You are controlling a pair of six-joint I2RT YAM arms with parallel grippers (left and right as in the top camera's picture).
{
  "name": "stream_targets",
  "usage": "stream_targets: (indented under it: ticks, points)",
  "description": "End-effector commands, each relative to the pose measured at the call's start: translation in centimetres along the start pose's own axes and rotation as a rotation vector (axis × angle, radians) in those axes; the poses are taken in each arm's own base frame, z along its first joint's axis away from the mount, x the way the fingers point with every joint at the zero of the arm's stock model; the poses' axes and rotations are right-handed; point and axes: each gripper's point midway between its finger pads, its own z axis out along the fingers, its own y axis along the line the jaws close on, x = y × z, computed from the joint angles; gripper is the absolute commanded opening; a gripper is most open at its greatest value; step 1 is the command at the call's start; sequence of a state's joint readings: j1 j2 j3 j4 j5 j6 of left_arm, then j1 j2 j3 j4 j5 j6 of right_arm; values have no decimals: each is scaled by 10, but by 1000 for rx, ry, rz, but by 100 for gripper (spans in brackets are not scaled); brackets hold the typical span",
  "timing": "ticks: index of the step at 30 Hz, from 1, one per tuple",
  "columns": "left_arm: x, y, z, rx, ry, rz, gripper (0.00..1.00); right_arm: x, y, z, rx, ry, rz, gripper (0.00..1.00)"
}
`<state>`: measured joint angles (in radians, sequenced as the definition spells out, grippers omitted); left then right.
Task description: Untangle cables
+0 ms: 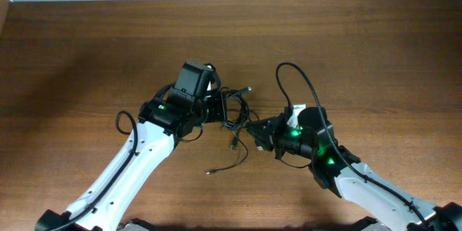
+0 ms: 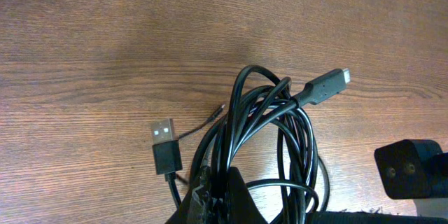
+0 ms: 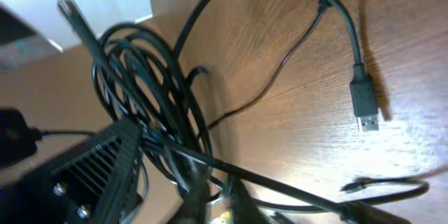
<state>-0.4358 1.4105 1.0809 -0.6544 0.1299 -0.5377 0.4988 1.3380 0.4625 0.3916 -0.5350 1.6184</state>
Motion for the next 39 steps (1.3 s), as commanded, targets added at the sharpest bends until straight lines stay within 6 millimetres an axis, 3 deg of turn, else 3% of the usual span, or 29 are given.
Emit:
stream_targets:
  ticks: [1, 5, 7, 9, 14, 16, 19, 21, 23, 24, 26, 30, 35, 37, 39]
  points:
    - [-3, -6, -2, 18, -5, 24, 0, 1, 1, 0, -4, -2, -22, 4]
    - [-15, 14, -3, -97, -72, 22, 0, 21, 0, -1, -18, 114, -349, 4]
    - [-22, 26, -5, -169, -113, 21, 0, 40, 0, -5, -56, 227, -545, 4]
    - [-26, 36, -8, -222, -141, 21, 0, 49, 4, -13, -112, 304, -637, 4]
    - [-28, 49, -10, -300, -159, 21, 0, 46, 36, -45, -335, 372, -893, 4]
    - [-30, 55, -10, -333, -169, 18, 0, 38, 39, -58, -384, 379, -974, 4]
    - [-34, 70, -7, -404, -200, -59, 0, 4, 22, -69, -309, 314, -856, 4]
    - [-34, 74, -4, -411, -200, -106, 0, -29, -4, -67, -161, 196, -717, 4]
    - [-33, 76, 0, -412, -195, -137, 0, -56, -41, -66, 38, 80, -564, 4]
    - [-32, 77, 3, -416, -189, -138, 0, -70, -70, -70, 190, 10, -478, 6]
    - [-30, 78, 7, -423, -179, -137, 0, -77, -93, -76, 304, -33, -421, 9]
    - [-27, 69, 15, -361, -144, -143, 0, -69, -93, -75, 287, 7, -402, 23]
    - [-20, 35, 25, -169, -73, -150, 0, -25, -61, -69, 71, 222, -419, 29]
    - [-11, 13, 28, -50, -5, -151, 0, -11, -56, -65, 39, 277, -444, 31]
    - [-7, 6, 28, -9, 23, -152, 0, -3, -53, -60, 39, 301, -427, 36]
